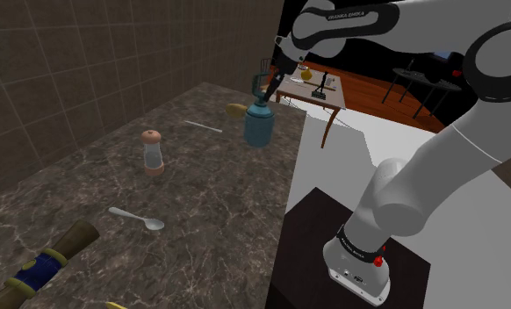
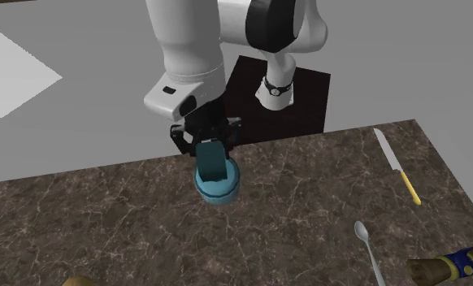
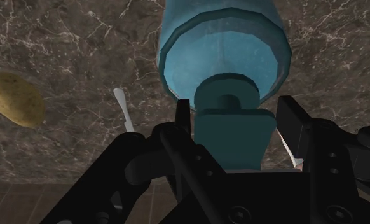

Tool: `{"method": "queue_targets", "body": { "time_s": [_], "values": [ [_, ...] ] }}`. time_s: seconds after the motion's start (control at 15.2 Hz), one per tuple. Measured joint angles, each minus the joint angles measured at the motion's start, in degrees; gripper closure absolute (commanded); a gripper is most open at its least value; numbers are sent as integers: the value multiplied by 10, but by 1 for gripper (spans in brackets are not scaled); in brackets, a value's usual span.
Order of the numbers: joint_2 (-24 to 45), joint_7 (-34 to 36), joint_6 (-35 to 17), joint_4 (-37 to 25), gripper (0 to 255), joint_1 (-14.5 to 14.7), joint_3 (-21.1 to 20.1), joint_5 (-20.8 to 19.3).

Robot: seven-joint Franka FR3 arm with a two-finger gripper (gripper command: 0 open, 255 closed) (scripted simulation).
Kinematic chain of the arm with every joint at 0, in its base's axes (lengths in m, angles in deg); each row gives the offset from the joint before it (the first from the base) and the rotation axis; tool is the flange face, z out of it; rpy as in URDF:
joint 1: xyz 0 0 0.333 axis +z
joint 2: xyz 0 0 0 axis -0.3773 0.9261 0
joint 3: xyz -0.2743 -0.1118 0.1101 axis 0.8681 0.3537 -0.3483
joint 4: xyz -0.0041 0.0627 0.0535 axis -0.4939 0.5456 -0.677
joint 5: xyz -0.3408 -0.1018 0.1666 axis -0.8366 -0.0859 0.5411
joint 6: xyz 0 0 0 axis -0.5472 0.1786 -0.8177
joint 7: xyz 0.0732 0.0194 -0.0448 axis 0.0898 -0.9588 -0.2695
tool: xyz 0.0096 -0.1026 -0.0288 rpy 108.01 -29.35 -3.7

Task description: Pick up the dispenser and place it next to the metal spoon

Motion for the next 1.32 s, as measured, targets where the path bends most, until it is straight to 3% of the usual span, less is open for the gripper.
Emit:
{"method": "queue_targets", "body": {
  "time_s": [1.32],
  "values": [
    [6,20,151,-157,255,3,-6,-3]
  ]
}}
